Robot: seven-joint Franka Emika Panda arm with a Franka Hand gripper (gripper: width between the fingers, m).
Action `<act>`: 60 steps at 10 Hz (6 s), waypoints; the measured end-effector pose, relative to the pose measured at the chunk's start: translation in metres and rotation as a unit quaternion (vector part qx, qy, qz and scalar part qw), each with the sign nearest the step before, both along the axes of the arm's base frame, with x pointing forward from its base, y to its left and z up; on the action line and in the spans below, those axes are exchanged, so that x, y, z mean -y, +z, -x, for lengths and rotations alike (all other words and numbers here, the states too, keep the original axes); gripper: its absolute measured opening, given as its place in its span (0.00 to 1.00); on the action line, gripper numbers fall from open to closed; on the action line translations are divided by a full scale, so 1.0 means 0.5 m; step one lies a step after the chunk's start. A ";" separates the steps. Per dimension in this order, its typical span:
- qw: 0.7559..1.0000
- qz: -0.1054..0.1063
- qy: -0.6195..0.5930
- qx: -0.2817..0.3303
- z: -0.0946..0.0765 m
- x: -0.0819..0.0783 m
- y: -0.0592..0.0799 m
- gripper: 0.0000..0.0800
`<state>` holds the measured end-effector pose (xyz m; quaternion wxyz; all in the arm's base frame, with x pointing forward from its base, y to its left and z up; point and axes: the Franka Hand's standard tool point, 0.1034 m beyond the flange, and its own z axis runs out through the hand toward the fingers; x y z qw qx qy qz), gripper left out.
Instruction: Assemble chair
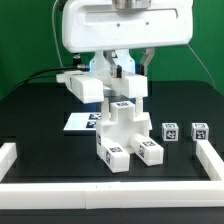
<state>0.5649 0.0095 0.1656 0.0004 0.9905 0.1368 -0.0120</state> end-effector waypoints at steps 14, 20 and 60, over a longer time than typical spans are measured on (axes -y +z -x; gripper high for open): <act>0.998 0.031 0.043 -0.029 0.093 -0.082 -0.050 0.35; 0.998 0.031 0.049 -0.025 0.105 -0.080 -0.074 0.35; 0.994 0.030 -0.102 -0.016 0.112 -0.187 -0.032 0.81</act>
Offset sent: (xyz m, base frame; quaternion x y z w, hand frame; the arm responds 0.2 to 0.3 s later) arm -0.0401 0.0320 0.0017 -0.0655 -0.0900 0.0086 0.9938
